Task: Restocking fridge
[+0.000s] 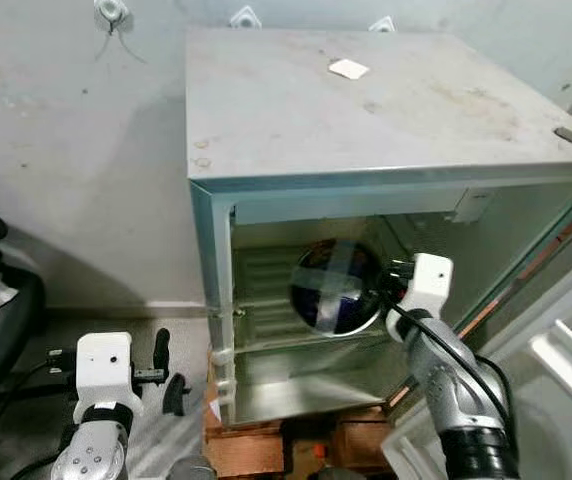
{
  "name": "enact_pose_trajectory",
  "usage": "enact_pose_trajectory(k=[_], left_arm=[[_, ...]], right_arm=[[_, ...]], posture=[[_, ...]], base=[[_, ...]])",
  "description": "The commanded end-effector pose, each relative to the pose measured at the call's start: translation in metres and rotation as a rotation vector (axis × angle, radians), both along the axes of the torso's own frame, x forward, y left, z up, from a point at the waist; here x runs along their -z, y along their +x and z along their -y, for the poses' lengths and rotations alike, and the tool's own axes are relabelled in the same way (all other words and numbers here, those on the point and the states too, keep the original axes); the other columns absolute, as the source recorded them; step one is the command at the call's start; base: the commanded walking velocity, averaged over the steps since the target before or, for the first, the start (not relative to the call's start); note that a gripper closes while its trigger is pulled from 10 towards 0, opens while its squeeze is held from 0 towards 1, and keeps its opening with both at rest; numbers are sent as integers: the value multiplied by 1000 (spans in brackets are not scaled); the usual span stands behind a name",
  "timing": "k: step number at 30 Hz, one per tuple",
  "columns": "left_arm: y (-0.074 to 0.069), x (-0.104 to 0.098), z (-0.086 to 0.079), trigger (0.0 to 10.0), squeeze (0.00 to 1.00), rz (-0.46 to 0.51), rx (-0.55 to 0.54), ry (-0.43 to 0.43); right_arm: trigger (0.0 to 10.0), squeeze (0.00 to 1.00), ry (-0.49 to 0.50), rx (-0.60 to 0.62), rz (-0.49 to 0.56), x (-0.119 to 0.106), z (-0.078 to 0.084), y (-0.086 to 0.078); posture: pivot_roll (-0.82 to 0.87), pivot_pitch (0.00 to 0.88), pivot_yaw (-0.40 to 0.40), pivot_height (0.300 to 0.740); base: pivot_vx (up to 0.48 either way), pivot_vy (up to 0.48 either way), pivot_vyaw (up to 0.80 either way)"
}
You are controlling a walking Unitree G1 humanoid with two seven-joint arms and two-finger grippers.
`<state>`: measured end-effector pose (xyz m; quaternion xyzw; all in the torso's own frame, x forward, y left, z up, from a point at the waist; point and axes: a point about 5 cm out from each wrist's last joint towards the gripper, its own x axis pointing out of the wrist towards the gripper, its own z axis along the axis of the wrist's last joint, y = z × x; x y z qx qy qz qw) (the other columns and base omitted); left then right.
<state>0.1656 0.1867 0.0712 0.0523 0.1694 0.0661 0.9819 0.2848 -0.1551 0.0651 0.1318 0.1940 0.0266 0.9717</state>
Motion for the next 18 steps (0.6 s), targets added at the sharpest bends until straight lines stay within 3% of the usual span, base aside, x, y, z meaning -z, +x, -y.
enact_pose_trajectory(k=[1, 5, 9, 12, 18], left_arm=[[-1, -2, 1, 10000, 0, -5, 3, 14], [-2, -3, 3, 10000, 0, -16, 5, 18], [-5, -5, 4, 10000, 0, -32, -3, 15], [-5, -6, 4, 10000, 0, -34, -4, 16], [-6, -5, 3, 10000, 0, -53, -15, 12]], right_arm=[[10000, 0, 2, -16, 38, -7, -3, 7], [10000, 0, 26, -8, 32, -6, -19, 28], [10000, 0, 138, 88, 16, -10, -31, 49], [10000, 0, 171, 120, 0, -10, -34, 54], [10000, 0, 372, 269, -153, 0, -54, 63]], posture=[[234, 52, -81, 740], [252, 73, -84, 740], [281, 84, -90, 740], [286, 87, -90, 740], [301, 96, -96, 740]], base=[[0, 0, 0], [0, 0, 0], [0, 0, 0], [0, 0, 0], [0, 0, 0]])
